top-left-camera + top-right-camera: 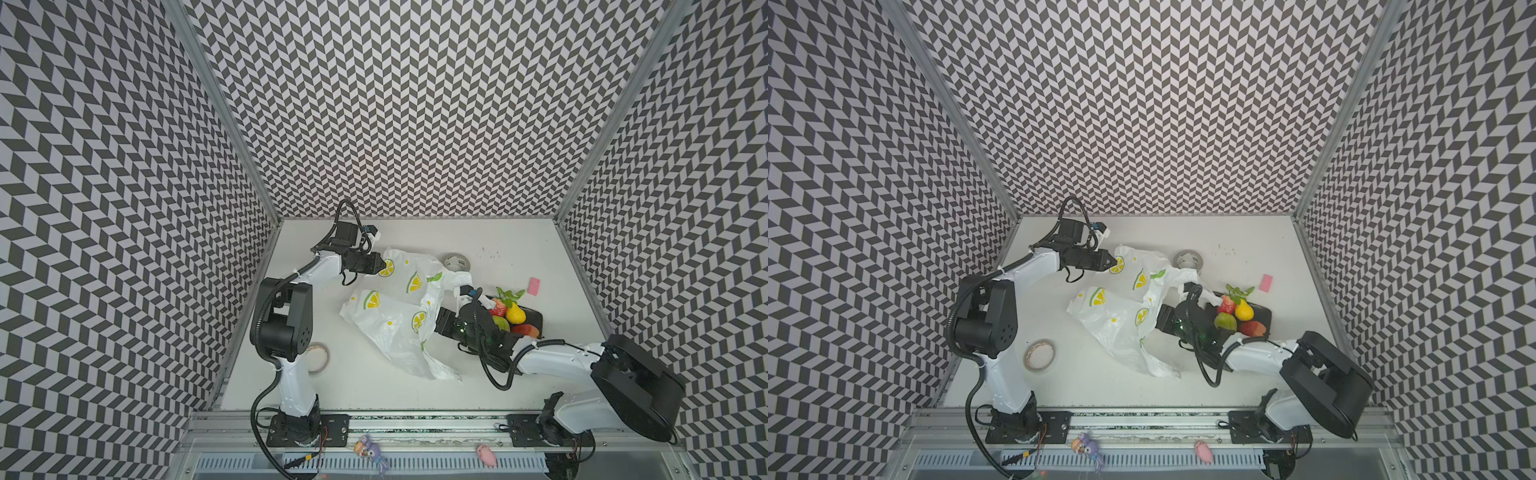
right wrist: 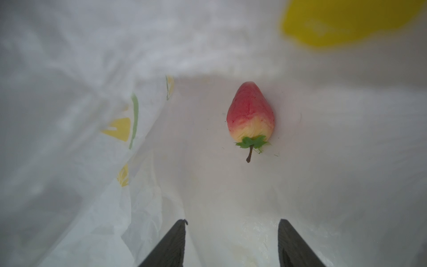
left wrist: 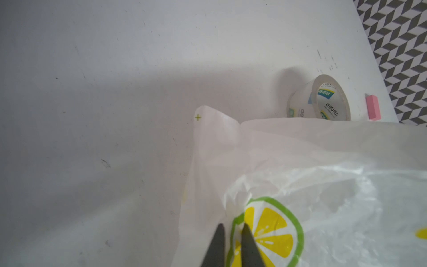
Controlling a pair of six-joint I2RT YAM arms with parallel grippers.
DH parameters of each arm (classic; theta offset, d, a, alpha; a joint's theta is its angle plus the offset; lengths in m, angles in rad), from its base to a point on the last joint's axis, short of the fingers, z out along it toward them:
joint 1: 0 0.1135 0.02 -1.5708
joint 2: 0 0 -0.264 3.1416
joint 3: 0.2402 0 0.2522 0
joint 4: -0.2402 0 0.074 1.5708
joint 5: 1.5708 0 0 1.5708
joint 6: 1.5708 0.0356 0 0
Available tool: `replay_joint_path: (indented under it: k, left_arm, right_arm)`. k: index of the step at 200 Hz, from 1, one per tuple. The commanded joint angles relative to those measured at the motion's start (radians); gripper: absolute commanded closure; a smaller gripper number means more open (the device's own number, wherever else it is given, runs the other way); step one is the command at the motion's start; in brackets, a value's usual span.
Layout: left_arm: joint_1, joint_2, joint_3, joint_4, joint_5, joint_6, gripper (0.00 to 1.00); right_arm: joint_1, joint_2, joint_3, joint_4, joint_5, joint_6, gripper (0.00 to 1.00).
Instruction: Take the fake fruits out of the plastic bag
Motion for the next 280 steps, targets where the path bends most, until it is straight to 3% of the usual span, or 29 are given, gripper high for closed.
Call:
replay_joint_path:
  k: [1,65,99,155,226,280]
  left_arm:
    - [-0.008,-0.086,-0.018,0.024,0.058,-0.009,1.0]
    - [-0.098,-0.317,-0.034,-0.085,-0.023,0.011,1.0]
    - [-0.13,-0.405,-0.125,-0.079,-0.059,0.002,1.0]
    - [-0.101,-0.305,-0.162,-0.058,-0.146,0.038,1.0]
    - [-0.075,-0.203,-0.146,-0.028,-0.256,0.125,1.0]
    - [-0.125,-0.241,-0.079,-0.064,-0.226,0.145,1.0]
  right_arm:
    - [-0.013,-0.033,-0.002,-0.022,0.041,0.004,0.37]
    - [-0.035,-0.046,0.008,-0.064,0.03,-0.006,0.36]
    - [-0.037,-0.058,-0.006,-0.069,0.017,-0.01,0.36]
    - [-0.041,-0.052,0.027,-0.136,0.068,-0.065,0.36]
    - [-0.076,-0.005,0.19,-0.329,0.116,-0.423,0.35]
    - [-0.096,0.026,0.188,-0.277,0.011,-0.454,0.35]
